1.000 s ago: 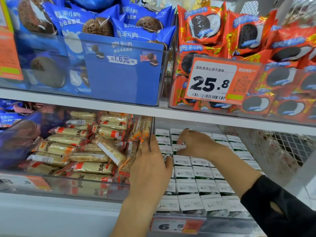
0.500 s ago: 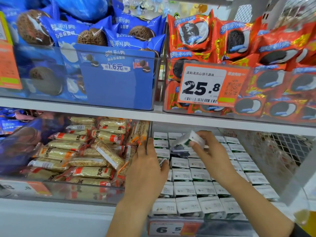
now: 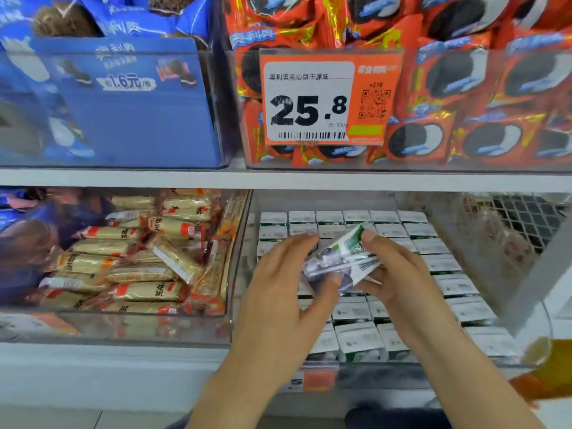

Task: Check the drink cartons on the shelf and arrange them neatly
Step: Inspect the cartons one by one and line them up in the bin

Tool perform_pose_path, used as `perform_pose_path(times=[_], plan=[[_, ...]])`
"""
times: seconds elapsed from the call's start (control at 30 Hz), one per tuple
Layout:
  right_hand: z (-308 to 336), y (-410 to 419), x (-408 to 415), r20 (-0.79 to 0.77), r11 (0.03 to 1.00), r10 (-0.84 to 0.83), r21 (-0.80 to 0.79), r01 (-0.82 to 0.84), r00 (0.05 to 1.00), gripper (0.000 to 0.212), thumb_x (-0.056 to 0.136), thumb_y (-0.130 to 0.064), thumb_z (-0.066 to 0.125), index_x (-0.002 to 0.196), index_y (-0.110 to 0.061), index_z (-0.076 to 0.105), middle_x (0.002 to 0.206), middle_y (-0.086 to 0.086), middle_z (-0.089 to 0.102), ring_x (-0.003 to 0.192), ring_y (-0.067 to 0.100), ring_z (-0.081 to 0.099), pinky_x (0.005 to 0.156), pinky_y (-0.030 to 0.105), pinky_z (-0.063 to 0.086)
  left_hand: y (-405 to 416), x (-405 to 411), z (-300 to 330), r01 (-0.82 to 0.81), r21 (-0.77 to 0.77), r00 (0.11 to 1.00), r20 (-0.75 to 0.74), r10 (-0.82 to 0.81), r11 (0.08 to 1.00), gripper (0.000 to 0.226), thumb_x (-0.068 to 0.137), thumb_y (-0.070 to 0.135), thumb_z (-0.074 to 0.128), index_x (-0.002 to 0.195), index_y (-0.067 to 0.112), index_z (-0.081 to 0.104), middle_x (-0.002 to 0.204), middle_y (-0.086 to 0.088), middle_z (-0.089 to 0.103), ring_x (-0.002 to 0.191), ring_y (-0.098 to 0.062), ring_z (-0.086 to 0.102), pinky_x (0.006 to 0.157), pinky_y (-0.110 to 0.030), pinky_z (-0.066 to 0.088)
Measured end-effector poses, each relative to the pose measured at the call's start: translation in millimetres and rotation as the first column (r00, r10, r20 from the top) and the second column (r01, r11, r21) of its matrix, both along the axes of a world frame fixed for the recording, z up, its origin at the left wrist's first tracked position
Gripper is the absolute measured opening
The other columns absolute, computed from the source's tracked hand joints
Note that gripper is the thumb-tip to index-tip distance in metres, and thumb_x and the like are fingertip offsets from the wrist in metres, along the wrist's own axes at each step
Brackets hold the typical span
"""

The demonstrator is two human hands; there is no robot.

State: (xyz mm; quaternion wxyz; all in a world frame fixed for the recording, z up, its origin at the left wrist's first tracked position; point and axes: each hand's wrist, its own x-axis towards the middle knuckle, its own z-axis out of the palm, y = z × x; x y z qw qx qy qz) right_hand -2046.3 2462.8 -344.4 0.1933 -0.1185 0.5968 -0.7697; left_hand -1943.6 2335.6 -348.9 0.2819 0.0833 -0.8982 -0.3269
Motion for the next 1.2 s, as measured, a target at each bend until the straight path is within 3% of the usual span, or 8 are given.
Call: perform_pose_path(times=[0.2,0.37,0.5,0.63,0.77,0.9,1.1,1.2], plan=[[-1,3,6,-0.027,1.000,0.014,-0.012,-0.014,1.000,0.017,0.079,-0.029,0.064,0.086,-0.015,0.072,0.081,0.003,0.072,0.076,0.016,0.070,0.061,0.022,0.053,4,-8,-9,0.051,-0.042,0.997,0.052,-0.049,0.998,0.065,0.068,0.061,0.060,0.126,0.057,0.030,0.110,0.041,0.040,0.100,0.013,0.041,0.074,0.004,0.035],[2,7,10,-0.051,0.999,0.030,-0.028,-0.031,0.998,0.028,0.070,-0.032,0.066,0.090,-0.012,0.069,0.081,0.003,0.072,0.074,0.014,0.069,0.061,0.022,0.054,3,-7,-11,0.111,0.038,0.994,0.013,-0.112,0.993,0.072,0.065,0.051,0.071,0.120,0.073,0.030,0.120,0.041,0.043,0.102,0.016,0.051,0.075,0.000,0.043],[2,6,12,-0.068,0.999,0.024,-0.026,-0.026,0.997,0.028,0.073,-0.028,0.064,0.092,-0.009,0.068,0.079,0.004,0.071,0.070,0.012,0.068,0.060,0.021,0.054,3,-7,-10,0.109,0.019,0.994,-0.009,-0.109,0.994,0.069,0.064,0.047,0.070,0.117,0.072,0.033,0.118,0.039,0.045,0.098,0.015,0.055,0.076,-0.003,0.045],[3,5,13,-0.091,0.999,0.031,-0.022,-0.033,0.995,0.023,0.075,-0.026,0.065,0.092,-0.010,0.067,0.076,0.001,0.072,0.069,0.010,0.069,0.059,0.020,0.053,4,-7,-11,0.044,-0.034,0.999,-0.030,-0.045,0.998,0.065,0.065,0.050,0.066,0.124,0.055,0.039,0.112,0.042,0.043,0.096,0.009,0.055,0.073,-0.002,0.043],[6,9,9,-0.116,0.987,0.134,-0.077,-0.144,0.984,0.029,0.077,-0.031,0.066,0.102,-0.019,0.073,0.098,0.004,0.074,0.086,0.017,0.069,0.066,0.023,0.054,5,-4,-8,0.079,0.196,0.986,-0.157,-0.048,0.977,0.053,0.068,0.036,0.079,0.117,0.040,0.058,0.107,0.024,0.061,0.097,0.006,0.060,0.074,-0.004,0.044],[8,11,9,-0.146,0.949,0.261,-0.145,-0.281,0.954,0.046,0.074,-0.028,0.063,0.119,-0.020,0.067,0.114,0.008,0.069,0.101,0.022,0.066,0.073,0.026,0.054,4,0,3,0.211,0.407,0.972,-0.181,-0.149,0.889,0.045,0.070,0.041,0.076,0.113,0.039,0.062,0.103,0.018,0.068,0.093,-0.002,0.065,0.071,-0.008,0.047],[7,11,8,-0.175,0.949,0.282,-0.094,-0.301,0.943,0.048,0.072,-0.017,0.066,0.120,-0.021,0.065,0.114,0.008,0.069,0.110,0.026,0.062,0.089,0.033,0.054,0,-1,7,0.313,0.606,0.948,-0.147,-0.284,0.731,0.041,0.065,0.041,0.075,0.104,0.046,0.067,0.100,0.012,0.071,0.092,-0.006,0.068,0.072,-0.015,0.052],[8,12,8,-0.181,0.947,0.295,-0.080,-0.313,0.938,0.048,0.071,-0.016,0.067,0.119,-0.018,0.066,0.114,0.011,0.069,0.109,0.027,0.062,0.092,0.035,0.052,-2,0,5,0.334,0.622,0.933,-0.111,-0.342,0.708,0.043,0.066,0.041,0.075,0.107,0.048,0.066,0.105,0.012,0.071,0.096,-0.007,0.067,0.075,-0.022,0.055]])
